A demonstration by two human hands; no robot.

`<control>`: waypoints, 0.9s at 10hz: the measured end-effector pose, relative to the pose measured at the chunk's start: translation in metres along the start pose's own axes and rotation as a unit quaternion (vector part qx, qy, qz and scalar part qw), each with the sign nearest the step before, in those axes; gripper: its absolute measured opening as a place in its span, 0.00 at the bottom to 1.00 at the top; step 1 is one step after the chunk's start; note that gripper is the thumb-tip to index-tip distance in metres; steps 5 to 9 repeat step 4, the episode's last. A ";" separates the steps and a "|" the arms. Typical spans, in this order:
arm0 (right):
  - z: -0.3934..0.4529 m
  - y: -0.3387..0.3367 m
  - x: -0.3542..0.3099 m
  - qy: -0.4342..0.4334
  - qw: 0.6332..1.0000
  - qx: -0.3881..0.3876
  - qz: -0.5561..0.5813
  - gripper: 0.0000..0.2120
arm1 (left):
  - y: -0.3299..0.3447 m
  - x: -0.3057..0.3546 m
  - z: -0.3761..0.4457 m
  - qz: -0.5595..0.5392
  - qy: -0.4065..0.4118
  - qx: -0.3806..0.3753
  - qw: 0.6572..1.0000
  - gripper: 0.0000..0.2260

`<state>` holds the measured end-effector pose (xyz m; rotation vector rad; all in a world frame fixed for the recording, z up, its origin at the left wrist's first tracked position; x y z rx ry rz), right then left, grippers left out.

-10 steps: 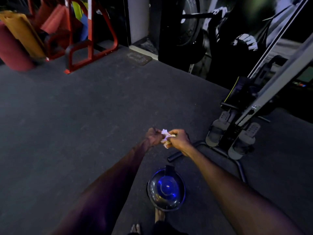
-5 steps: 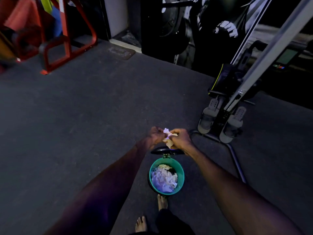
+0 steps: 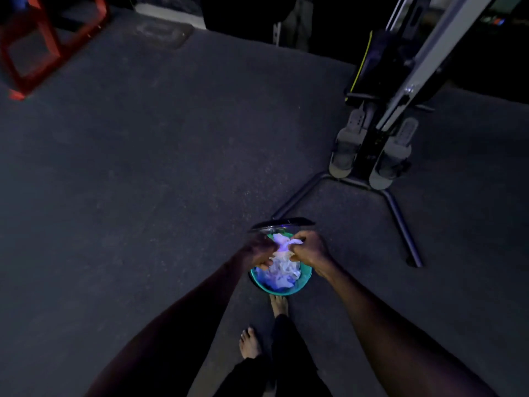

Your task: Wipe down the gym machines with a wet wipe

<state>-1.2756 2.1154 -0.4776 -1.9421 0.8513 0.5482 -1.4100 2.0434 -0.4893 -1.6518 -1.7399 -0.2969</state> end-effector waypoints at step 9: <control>0.114 0.100 0.134 0.066 0.989 -0.005 -0.132 0.13 | 0.067 -0.119 0.159 -0.017 -0.074 0.002 0.997 0.05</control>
Point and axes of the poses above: each hand's wrist, its own z-axis towards the middle knuckle, its own y-axis out of the palm, x = y × z, the point moved 7 cm from there along z, towards the middle knuckle, and after that the axes turned 14 degrees about x, right-handed, at the moved point
